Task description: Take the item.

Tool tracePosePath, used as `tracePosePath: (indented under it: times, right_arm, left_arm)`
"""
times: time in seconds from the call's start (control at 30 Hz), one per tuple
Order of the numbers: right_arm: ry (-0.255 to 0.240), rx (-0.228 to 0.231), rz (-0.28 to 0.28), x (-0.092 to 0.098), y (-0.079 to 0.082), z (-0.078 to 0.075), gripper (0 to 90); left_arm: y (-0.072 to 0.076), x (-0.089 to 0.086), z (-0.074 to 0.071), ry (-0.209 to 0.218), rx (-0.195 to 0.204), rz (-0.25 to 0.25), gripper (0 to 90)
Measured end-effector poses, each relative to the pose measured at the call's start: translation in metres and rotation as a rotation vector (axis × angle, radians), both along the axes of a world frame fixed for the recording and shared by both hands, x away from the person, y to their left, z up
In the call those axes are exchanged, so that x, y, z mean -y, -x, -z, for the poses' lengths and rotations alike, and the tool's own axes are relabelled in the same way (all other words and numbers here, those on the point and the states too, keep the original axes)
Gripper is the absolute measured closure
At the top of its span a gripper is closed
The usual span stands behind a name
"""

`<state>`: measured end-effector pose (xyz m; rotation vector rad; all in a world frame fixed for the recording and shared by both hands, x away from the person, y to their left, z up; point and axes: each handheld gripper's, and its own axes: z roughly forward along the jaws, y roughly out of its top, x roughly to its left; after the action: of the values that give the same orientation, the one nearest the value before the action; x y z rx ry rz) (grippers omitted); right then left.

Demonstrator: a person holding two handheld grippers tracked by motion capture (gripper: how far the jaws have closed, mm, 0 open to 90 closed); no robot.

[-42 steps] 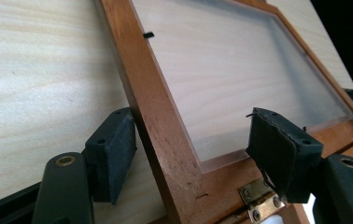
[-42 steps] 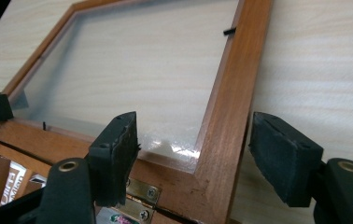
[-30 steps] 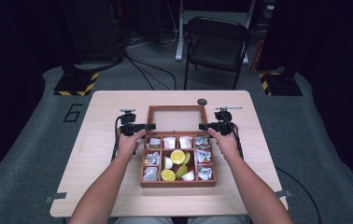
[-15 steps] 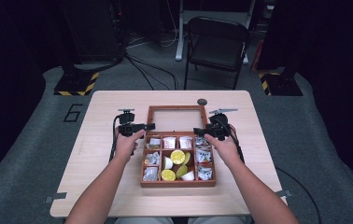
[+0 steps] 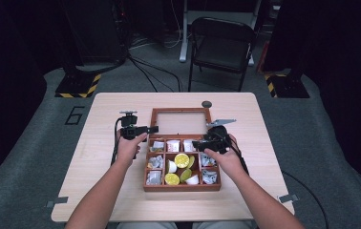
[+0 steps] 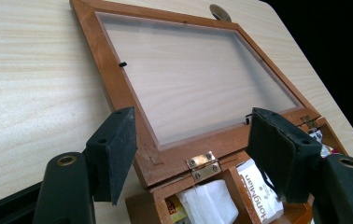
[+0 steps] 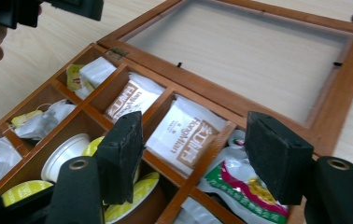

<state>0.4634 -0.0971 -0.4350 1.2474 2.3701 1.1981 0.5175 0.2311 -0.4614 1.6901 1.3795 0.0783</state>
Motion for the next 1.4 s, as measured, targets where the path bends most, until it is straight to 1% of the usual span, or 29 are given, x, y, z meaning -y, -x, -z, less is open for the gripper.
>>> tracePosePath:
  times: [0.17, 0.2, 0.23, 0.33, 0.43, 0.5, 0.6, 0.63, 0.73, 0.77, 0.8, 0.83, 0.87, 0.93, 0.97, 1.1, 1.2, 1.23, 1.4]
  right_arm:
    - [0.001, -0.01, -0.022, -0.006, 0.005, 0.005, 37.1]
    - [0.001, -0.009, -0.028, -0.008, 0.007, 0.007, 37.2]
    - [-0.003, -0.01, -0.034, -0.009, 0.008, 0.007, 37.3]
    - [-0.007, -0.023, -0.048, -0.014, 0.013, 0.01, 37.3]
    - [0.01, -0.024, -0.072, -0.02, 0.017, 0.013, 37.3]
    - [0.008, -0.025, -0.08, -0.023, 0.019, 0.015, 37.3]
    - [0.013, -0.03, -0.099, -0.028, 0.023, 0.019, 37.3]
    - [0.025, -0.037, -0.112, -0.031, 0.026, 0.022, 37.3]
    - [0.036, -0.036, -0.127, -0.034, 0.028, 0.024, 37.3]
    - [0.042, -0.043, -0.129, -0.036, 0.03, 0.026, 37.3]
    - [0.047, -0.039, -0.132, -0.038, 0.03, 0.027, 37.3]
    - [0.046, -0.055, -0.125, -0.039, 0.032, 0.028, 37.3]
    - [0.048, -0.043, -0.135, -0.04, 0.031, 0.03, 37.2]
    - [0.056, -0.058, -0.132, -0.043, 0.033, 0.032, 36.6]
    - [0.062, -0.054, -0.136, -0.044, 0.033, 0.033, 36.0]
    - [0.09, -0.043, -0.138, -0.049, 0.035, 0.036, 34.1]
    - [0.094, -0.049, -0.143, -0.052, 0.034, 0.039, 34.0]
    - [0.109, -0.036, -0.14, -0.052, 0.034, 0.039, 34.0]
    - [0.114, -0.05, -0.146, -0.057, 0.034, 0.042, 33.4]
  left_arm:
    - [0.004, 0.003, -0.004, 0.01, 0.003, -0.008, 32.7]
    - [0.004, 0.001, -0.004, -0.004, 0.01, 0.009, 32.7]
    - [0.005, 0.002, -0.005, 0.013, 0.003, -0.008, 32.7]
    - [0.005, 0.002, -0.005, 0.012, 0.007, -0.008, 32.8]
    - [0.005, 0.001, -0.005, 0.014, 0.006, -0.012, 32.8]
    - [0.004, 0.001, -0.005, 0.006, 0.008, -0.006, 32.8]
    - [0.004, 0.001, -0.005, 0.006, 0.004, -0.008, 32.8]
    - [0.004, 0.001, -0.005, 0.007, 0.004, -0.008, 32.8]
    - [0.005, 0.001, -0.006, 0.008, 0.009, -0.009, 32.8]
    - [0.005, 0.002, -0.006, 0.005, 0.01, -0.009, 32.8]
    - [0.006, 0.002, -0.006, 0.005, 0.008, -0.007, 32.8]
    - [0.006, 0.002, -0.007, 0.006, 0.007, -0.007, 32.8]
    - [0.006, 0.001, -0.007, 0.0, 0.008, 0.001, 32.8]
    - [0.007, 0.002, -0.007, 0.004, 0.005, 0.0, 32.8]
    - [0.007, 0.003, -0.007, 0.01, 0.006, -0.006, 32.8]
    - [0.006, 0.003, -0.007, 0.013, 0.003, -0.005, 32.8]
    - [0.006, 0.003, -0.006, 0.014, 0.003, -0.004, 32.8]
    - [0.006, 0.002, -0.006, 0.013, 0.003, -0.003, 32.8]
    - [0.005, 0.001, -0.005, 0.01, 0.001, -0.004, 32.8]
